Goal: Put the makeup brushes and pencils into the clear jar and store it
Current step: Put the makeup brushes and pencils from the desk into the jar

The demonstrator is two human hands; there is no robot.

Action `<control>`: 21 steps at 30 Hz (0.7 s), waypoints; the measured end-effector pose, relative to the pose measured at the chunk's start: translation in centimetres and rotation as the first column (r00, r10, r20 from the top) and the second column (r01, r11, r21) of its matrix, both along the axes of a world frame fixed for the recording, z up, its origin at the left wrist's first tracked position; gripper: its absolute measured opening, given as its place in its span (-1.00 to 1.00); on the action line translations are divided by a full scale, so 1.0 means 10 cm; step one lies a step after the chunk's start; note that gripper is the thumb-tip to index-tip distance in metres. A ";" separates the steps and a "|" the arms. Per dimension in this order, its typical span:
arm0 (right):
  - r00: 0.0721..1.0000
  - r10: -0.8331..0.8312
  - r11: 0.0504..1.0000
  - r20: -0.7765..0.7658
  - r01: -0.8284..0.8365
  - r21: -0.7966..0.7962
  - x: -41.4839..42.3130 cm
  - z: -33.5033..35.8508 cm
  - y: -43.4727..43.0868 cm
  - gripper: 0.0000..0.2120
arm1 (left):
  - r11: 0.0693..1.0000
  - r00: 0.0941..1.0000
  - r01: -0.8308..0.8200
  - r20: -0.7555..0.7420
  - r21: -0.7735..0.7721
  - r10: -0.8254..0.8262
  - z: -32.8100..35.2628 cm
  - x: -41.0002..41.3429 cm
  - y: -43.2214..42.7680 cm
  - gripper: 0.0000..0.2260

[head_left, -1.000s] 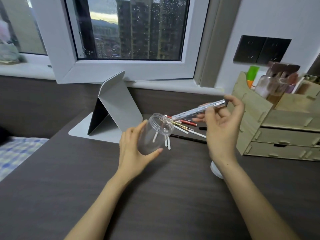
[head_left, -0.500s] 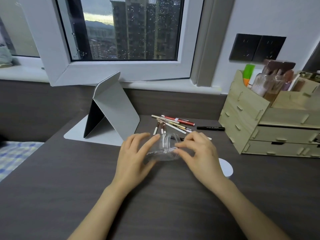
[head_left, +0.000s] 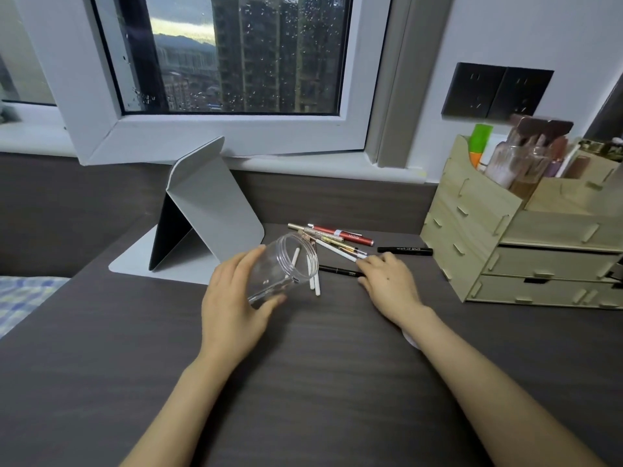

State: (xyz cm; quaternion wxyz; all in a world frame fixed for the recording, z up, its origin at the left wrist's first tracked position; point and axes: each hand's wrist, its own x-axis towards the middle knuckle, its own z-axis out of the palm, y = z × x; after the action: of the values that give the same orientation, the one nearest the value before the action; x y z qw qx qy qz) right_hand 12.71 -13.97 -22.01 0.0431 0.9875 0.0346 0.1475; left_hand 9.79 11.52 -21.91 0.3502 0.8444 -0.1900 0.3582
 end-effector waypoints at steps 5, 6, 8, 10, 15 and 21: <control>1.000 0.001 0.980 -0.005 -0.002 -0.201 0.18 0.04 0.17 -0.84 | 0.999 1.000 -0.015 0.002 -0.044 0.015 0.01 -0.01 0.00 -0.30; 0.999 0.015 0.988 0.041 -0.009 -0.151 0.18 0.06 0.19 -0.90 | 0.999 1.000 -0.018 0.003 -0.045 0.018 0.01 -0.01 0.01 -0.30; 0.977 -0.063 0.979 0.203 0.021 0.203 0.11 0.17 0.19 -0.87 | 0.999 1.000 -0.024 -0.004 -0.048 0.024 0.00 -0.02 0.01 -0.30; 0.930 -0.181 0.653 0.319 -0.129 0.746 -0.09 0.40 0.27 -0.97 | 0.998 1.000 -0.029 -0.012 -0.055 0.029 0.00 -0.01 0.01 -0.31; 0.875 -0.034 -0.170 0.483 -0.481 0.860 -0.68 0.84 0.64 -0.76 | 0.999 1.000 -0.007 -0.013 -0.042 0.007 0.03 -0.03 -0.05 -0.32; 0.943 0.070 0.639 0.324 -0.292 0.711 -0.64 0.52 0.84 -0.96 | 0.996 0.998 0.047 0.047 0.080 -0.051 0.02 -0.07 -0.04 -0.39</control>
State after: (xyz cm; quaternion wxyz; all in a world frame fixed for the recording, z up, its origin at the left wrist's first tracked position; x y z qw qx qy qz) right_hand 6.29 -5.61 -16.82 -0.3790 0.8786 0.0642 0.2833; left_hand 9.04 11.12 -21.74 0.3205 0.8437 -0.2333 0.3621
